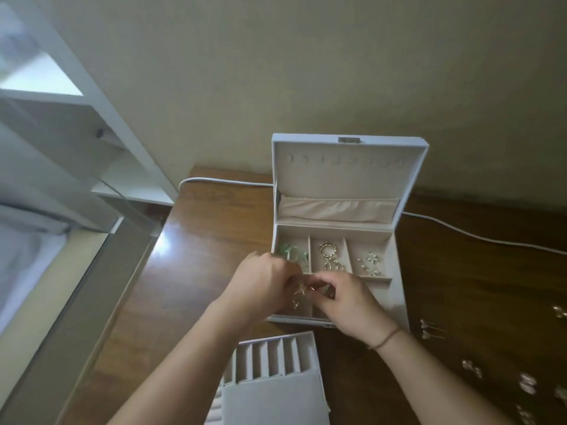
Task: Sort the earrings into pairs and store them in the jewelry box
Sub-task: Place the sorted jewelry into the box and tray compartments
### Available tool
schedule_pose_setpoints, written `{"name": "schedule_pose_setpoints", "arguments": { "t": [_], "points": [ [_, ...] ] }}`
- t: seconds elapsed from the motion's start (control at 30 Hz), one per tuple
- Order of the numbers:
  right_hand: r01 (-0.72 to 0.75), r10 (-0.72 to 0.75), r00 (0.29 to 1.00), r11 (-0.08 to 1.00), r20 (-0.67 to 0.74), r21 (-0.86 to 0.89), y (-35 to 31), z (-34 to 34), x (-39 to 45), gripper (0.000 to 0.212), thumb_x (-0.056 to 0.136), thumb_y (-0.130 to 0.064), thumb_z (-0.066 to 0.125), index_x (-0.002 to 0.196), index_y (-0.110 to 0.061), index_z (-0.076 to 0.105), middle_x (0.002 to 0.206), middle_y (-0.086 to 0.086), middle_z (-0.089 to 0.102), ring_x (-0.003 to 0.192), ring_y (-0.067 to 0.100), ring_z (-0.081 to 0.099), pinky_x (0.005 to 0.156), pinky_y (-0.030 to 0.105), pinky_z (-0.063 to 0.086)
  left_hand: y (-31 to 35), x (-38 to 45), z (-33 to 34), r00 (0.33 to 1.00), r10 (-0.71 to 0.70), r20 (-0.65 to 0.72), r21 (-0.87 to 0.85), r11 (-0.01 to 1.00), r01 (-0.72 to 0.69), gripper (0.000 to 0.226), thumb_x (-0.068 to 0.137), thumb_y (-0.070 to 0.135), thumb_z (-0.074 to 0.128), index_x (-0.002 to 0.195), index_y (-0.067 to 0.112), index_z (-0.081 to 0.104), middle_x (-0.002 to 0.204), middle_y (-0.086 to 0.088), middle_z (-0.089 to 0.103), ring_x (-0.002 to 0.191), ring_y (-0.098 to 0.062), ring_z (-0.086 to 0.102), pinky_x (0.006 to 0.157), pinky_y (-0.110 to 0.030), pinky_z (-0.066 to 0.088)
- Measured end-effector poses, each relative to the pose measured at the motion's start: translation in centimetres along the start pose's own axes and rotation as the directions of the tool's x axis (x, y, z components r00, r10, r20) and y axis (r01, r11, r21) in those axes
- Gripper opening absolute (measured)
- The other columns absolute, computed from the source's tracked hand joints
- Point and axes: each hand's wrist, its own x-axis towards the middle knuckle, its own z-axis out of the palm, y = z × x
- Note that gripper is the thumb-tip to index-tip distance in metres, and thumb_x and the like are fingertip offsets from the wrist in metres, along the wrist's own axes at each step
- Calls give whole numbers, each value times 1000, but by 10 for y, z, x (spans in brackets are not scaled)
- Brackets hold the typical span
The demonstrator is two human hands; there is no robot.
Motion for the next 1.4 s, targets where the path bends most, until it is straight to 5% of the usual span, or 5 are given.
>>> {"name": "schedule_pose_setpoints", "arguments": {
  "t": [0.43,0.7,0.9,1.17,1.4],
  "points": [
    [-59,59,998,997,10,-40,0,4,2,27,85,-35,68,112,-34,66,92,-23,65,81,-8,59,70,9,46,-3,14,5,963,-261,72,-4,965,262,19,81,31,61,93,31,75,84,-1,69,81,-27,65,62,-28,48],
    [-171,65,976,819,207,547,-11,-11,8,53,87,-60,39,119,-25,64,105,-1,73,93,12,64,69,19,44,0,23,-26,975,-214,67,-266,938,224,11,81,28,73,90,27,79,79,0,72,76,-19,66,70,-31,55],
    [-201,98,979,573,177,794,-9,-9,18,35,95,-29,49,118,-7,63,98,23,67,78,26,63,62,35,50,-5,23,-29,981,-190,43,-285,939,194,10,82,27,75,91,26,78,65,10,57,66,-13,55,62,-23,44],
    [-165,145,986,880,80,445,-3,6,14,29,97,-30,51,104,-8,68,83,28,62,58,15,64,45,26,39,-14,6,-7,981,-126,149,-40,990,133,18,83,31,65,98,34,75,87,1,71,82,-26,66,69,-33,55],
    [-95,97,995,992,-28,78,0,19,17,16,89,-17,62,89,-32,69,85,-2,73,73,14,68,73,32,57,-17,-1,5,977,-178,119,81,982,169,23,88,30,57,106,34,71,94,-2,70,88,-30,67,70,-31,51]
  ]
}}
